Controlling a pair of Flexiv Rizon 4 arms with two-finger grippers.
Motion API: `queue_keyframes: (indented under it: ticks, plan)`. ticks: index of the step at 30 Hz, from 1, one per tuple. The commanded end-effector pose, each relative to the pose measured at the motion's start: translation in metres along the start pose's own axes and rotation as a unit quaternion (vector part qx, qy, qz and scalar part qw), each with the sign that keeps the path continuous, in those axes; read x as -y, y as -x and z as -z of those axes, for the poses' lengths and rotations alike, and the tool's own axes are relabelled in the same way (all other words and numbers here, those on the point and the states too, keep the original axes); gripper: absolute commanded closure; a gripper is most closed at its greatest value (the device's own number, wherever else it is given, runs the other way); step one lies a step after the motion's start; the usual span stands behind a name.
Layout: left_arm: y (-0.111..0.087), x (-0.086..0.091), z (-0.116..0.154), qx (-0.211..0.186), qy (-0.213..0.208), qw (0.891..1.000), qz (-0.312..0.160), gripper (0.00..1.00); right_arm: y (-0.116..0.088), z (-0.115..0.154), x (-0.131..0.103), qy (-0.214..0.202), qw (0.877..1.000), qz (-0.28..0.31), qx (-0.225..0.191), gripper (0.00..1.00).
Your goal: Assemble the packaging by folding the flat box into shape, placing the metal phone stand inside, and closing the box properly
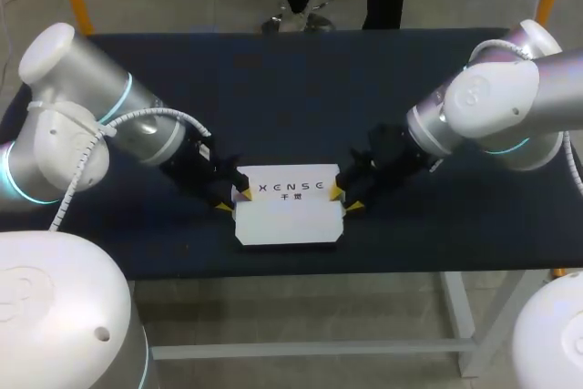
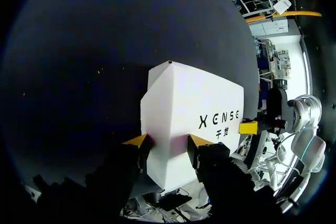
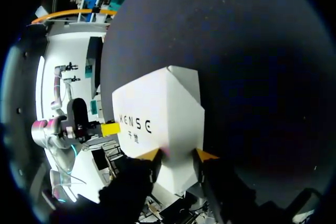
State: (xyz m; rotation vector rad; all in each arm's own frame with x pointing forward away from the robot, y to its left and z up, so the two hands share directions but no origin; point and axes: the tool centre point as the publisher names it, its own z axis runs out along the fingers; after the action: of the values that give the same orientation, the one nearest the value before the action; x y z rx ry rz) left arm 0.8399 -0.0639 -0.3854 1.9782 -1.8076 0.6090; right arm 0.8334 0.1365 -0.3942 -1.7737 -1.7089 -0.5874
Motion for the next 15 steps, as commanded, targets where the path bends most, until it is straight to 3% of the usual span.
queue_keyframes:
  ticks: [1, 6, 15]
  plan:
    - [0.0044, 0.0013, -0.0072, 0.002, 0.005, 1.000, 0.002, 0.51, 0.0027, -0.0140, 0.0012, 0.017, 1.000, 0.006, 0.010, 0.54]
    - [0.0046, 0.0013, -0.0071, 0.003, 0.008, 1.000, 0.003, 0.51, 0.0000, -0.0151, 0.0035, 0.039, 0.999, 0.017, 0.015, 0.51]
    - [0.0020, 0.0000, -0.0079, 0.004, 0.014, 1.000, 0.004, 0.53, -0.0054, -0.0216, 0.0046, 0.037, 0.999, 0.025, 0.003, 0.53]
